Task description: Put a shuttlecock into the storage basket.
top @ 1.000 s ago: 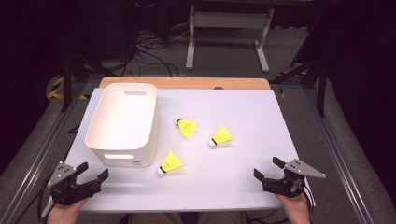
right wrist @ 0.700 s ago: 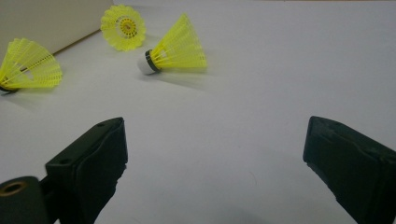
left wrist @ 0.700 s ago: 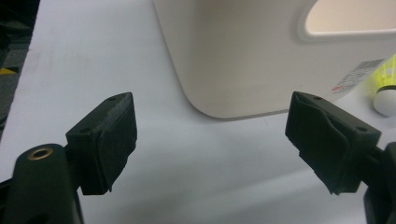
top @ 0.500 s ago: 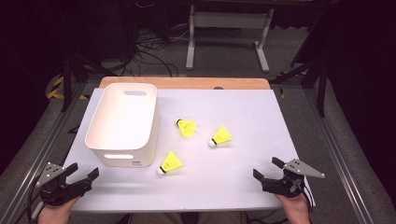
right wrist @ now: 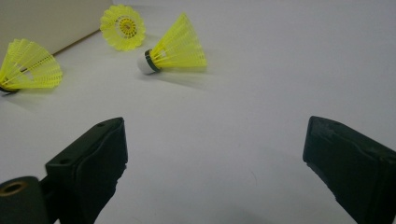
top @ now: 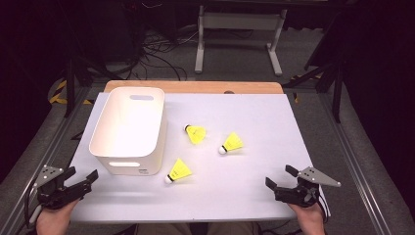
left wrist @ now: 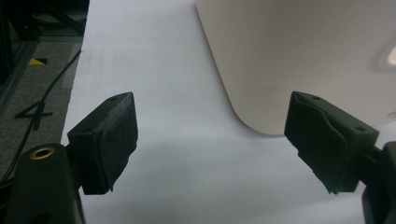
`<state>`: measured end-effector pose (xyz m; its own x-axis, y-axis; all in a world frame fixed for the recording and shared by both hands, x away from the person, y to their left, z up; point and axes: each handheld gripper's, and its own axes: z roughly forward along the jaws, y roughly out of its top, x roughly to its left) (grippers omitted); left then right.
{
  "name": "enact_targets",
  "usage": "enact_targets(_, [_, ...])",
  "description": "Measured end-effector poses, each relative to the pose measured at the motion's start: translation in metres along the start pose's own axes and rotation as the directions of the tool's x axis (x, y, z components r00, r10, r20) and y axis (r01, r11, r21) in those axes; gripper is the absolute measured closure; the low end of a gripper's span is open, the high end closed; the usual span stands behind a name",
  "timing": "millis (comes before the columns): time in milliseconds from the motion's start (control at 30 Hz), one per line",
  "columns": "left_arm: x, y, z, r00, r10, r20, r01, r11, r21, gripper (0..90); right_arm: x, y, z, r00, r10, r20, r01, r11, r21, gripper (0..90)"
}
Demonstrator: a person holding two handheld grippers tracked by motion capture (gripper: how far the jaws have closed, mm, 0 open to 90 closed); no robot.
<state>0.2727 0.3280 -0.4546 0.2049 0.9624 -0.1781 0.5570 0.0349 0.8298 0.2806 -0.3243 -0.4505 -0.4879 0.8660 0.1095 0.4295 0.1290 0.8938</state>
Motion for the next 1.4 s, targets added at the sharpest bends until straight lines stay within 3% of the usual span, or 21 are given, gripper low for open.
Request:
enact_targets(567, [0.002, 0.016, 0.021, 0.9992, 0.022, -0.033, -0.022, 0.9997, 0.012, 18.7, 0.000, 0.000, 0.000, 1.0000, 0.003, 0.005, -0.003, 1.000, 0.005, 6.9])
enact_targets(1000, [0.010, 0.028, 0.030, 0.9982, 0.004, -0.060, -0.003, 0.9999, 0.016, 18.2, 0.000, 0.000, 0.000, 1.0000, 0.003, 0.005, -0.003, 1.000, 0.005, 6.8])
enact_targets(1200, [0.013, 0.034, 0.030, 0.9979, -0.013, -0.064, 0.016, 0.9990, 0.042, 19.0, 0.000, 0.000, 0.000, 1.0000, 0.005, 0.004, -0.005, 1.000, 0.005, 6.8])
enact_targets(1400, [0.015, 0.042, 0.027, 0.9959, -0.042, -0.080, 0.051, 0.9918, 0.117, 21.7, 0.000, 0.000, -0.001, 1.0000, 0.007, 0.004, -0.007, 1.000, 0.002, 6.8])
